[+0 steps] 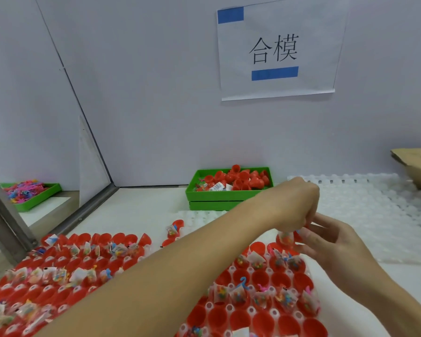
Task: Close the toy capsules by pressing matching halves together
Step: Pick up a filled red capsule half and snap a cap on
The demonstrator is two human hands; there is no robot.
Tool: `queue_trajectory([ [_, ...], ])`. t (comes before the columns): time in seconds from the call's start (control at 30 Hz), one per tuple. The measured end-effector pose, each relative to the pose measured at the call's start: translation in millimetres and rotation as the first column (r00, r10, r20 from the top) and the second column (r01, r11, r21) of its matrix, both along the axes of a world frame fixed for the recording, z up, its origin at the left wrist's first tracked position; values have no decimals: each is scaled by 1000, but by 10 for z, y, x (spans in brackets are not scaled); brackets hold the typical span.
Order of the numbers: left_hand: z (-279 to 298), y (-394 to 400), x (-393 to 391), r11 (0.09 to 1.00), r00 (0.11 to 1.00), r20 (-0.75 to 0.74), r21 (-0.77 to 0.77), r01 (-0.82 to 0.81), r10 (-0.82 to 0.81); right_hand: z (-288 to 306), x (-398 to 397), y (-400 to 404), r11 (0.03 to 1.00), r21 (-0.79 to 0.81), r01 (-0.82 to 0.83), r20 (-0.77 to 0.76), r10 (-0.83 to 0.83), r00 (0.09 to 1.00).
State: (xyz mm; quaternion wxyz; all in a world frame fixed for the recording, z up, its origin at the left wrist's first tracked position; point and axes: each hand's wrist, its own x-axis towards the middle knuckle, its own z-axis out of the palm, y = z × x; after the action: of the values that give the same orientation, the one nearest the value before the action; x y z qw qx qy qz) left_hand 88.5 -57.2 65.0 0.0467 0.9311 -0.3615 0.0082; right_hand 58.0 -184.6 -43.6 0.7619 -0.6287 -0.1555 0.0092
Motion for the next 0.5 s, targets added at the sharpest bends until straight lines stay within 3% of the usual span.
queue_trajectory([
  [0.1, -31, -13, 21, 999, 999, -54, -31, -6, 5, -15, 15, -17, 998, 52, -36, -37, 38, 999],
  [0.23, -11, 63, 49, 971, 991, -126, -232, -62, 33, -7, 28, -35, 984, 176, -14, -75, 28, 997],
  [0.37, -73, 208, -10, 794, 978, -173, -575, -200, 121, 34, 14, -36, 971, 229, 74, -119, -47, 992],
  [0.5, -331, 411, -213, 660, 925, -312, -652, -374, 216, 88, -28, 4, 964, 230, 133, -113, -109, 988],
])
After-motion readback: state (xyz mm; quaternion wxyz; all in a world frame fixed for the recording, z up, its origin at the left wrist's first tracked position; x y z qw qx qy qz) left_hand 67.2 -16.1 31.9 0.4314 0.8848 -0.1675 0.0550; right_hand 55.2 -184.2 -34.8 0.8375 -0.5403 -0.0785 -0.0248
